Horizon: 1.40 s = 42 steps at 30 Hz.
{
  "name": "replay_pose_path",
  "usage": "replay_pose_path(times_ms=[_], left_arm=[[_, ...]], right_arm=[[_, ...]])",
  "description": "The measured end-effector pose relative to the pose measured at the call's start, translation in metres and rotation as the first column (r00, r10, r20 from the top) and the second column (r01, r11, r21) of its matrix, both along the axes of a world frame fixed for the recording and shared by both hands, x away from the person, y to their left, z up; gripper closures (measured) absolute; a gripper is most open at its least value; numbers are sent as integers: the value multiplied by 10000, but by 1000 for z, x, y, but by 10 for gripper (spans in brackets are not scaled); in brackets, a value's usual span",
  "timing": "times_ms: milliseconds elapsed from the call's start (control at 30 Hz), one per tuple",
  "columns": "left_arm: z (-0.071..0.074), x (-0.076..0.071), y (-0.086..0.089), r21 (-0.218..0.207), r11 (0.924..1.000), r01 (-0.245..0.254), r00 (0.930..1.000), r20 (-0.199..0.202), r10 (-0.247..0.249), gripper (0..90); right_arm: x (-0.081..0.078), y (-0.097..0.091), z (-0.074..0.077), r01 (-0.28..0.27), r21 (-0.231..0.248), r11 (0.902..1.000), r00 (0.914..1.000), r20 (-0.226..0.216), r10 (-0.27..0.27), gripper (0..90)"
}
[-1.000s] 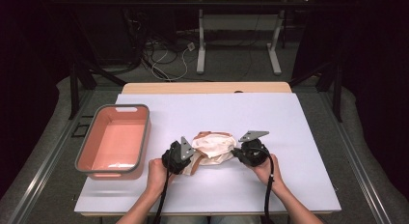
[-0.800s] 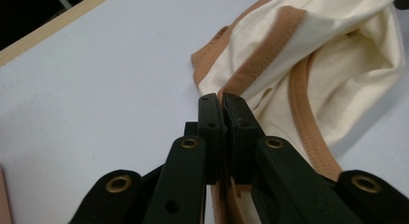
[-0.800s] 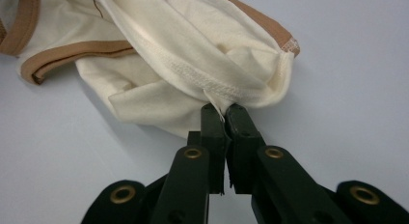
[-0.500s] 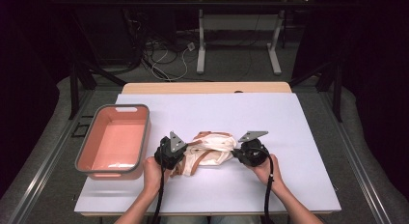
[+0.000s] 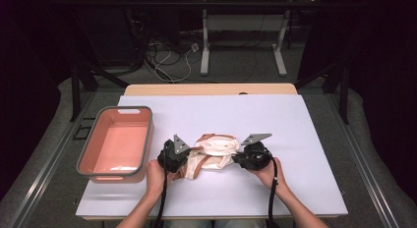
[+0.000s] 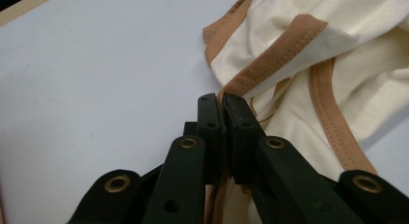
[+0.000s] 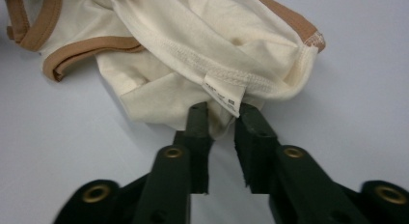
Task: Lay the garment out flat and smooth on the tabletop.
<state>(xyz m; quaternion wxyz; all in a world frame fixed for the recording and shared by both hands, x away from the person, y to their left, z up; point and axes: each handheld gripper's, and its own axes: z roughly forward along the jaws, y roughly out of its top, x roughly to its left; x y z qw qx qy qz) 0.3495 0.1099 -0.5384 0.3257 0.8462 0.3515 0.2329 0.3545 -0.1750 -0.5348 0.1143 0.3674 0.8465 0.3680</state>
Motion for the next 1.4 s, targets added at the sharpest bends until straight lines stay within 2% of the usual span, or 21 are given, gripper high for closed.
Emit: replay_pose_path(times_ms=[100,167,233,300,333,367,433,533,667,700,733,767,900,933,967,1000,1033,1233,1367,1400], left_arm=[[1,-1,0,29,10000,-23,10000,75,22,858],[1,-1,1,-26,10000,-56,9999,151,57,859],[2,-1,1,-38,9999,-111,9998,174,112,859],[3,-2,2,-122,9998,-174,9994,282,178,860],[4,-2,2,-122,9997,-196,9992,337,200,860],[4,-2,3,-155,9996,-215,9988,445,222,860],[6,-3,4,-238,9993,-287,9980,551,299,860],[8,-3,6,-336,9986,-408,9973,596,428,861],[7,-2,8,-313,9979,-571,9970,502,587,860],[6,-1,9,-352,9974,-627,9968,484,644,860],[6,-1,9,-327,9975,-628,9971,416,641,860],[5,0,9,-325,9972,-669,9970,376,681,860],[1,1,7,-198,9989,-419,9991,87,421,857],[0,1,6,-207,9992,-335,9994,-95,333,852],[-1,2,5,-119,9995,-293,9995,-154,291,836],[-1,2,5,-132,9995,-273,9995,-185,271,814],[-2,2,5,-219,9995,-227,9993,-296,220,794],[-4,4,1,-142,9998,117,9983,-567,-125,663],[-8,5,-4,149,9991,395,9954,-877,-380,643],[-10,5,-5,209,9989,412,9944,-980,-389,652]], right_arm=[[-1,1,0,8,-74,10000,9999,102,-7,879],[-1,1,0,89,-71,9999,9997,217,-88,886],[-1,0,1,72,-254,9997,9999,114,-69,890],[-2,-1,2,129,-238,9996,9998,128,-126,895],[-2,-1,3,151,-319,9994,9997,191,-145,898],[-1,-1,2,208,-182,9996,9991,379,-201,899],[-2,-3,4,188,-362,9992,9994,289,-178,900],[-2,-6,7,419,-292,9987,9982,447,-406,900],[0,-14,11,749,-349,9966,9961,498,-731,900],[0,-16,12,832,-425,9956,9961,341,-818,900],[0,-18,13,874,-578,9945,9959,297,-858,900],[1,-19,11,986,-538,9937,9947,357,-967,900],[5,-19,4,849,-959,9918,9960,-194,-872,897],[5,-18,3,739,-954,9927,9967,-269,-768,889],[6,-18,2,613,-915,9939,9975,-292,-642,875],[6,-18,3,496,-853,9951,9983,-260,-520,790],[6,-18,3,454,-716,9964,9986,-241,-472,757],[4,-17,10,331,297,9990,9994,-96,-328,535],[6,-12,7,381,492,9981,9992,-96,-377,463],[6,-10,6,457,444,9980,9987,-253,-446,471]])
